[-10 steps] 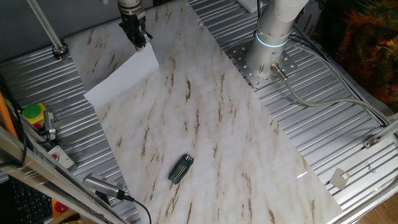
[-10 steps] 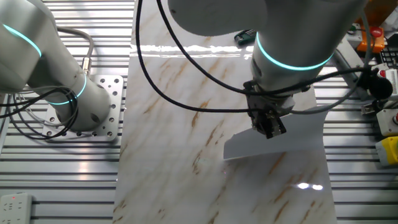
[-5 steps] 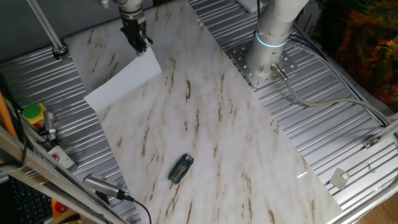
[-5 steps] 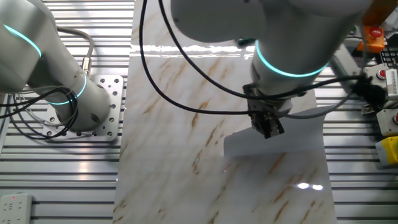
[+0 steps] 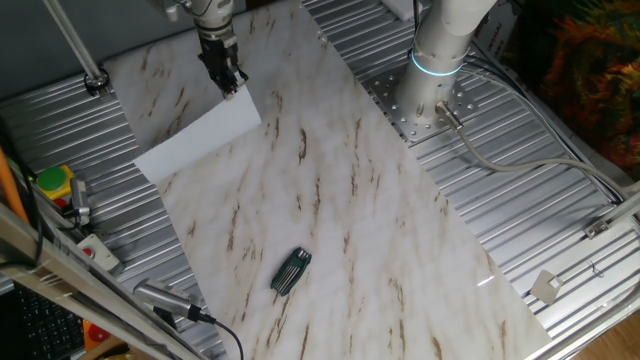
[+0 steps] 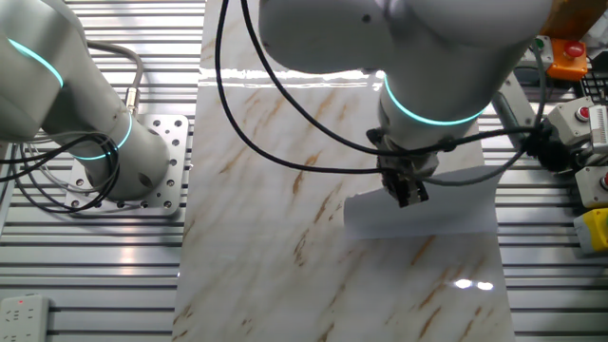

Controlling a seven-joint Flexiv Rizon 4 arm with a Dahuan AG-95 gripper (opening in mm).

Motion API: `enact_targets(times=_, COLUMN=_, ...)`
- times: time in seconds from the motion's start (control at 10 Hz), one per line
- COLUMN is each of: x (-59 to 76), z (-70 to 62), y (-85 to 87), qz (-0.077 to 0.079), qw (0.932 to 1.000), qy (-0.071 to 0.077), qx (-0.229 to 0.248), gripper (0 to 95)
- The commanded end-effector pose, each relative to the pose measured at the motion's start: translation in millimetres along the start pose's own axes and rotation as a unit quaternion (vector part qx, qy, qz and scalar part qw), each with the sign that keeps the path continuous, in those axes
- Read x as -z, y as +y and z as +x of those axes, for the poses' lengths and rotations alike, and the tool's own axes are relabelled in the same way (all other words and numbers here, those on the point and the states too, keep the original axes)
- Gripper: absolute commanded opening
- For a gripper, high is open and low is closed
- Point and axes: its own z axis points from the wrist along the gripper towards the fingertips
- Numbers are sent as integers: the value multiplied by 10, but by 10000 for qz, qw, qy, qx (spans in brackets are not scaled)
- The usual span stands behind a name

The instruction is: Flip over and spread out the paper that is laid flat on the table

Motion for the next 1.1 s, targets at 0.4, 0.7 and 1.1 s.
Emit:
enact_targets(times=0.4, x=-40, z=-91, y=171, qz=-195, qw=9996, qy=-112, qx=-177, gripper=0)
enact_targets(times=0.7, x=-162, z=-171, y=347, qz=-161, qw=9993, qy=-194, qx=-274, gripper=0)
enact_targets(times=1.1, x=-240, z=-182, y=451, qz=-128, qw=9991, qy=-239, qx=-337, gripper=0)
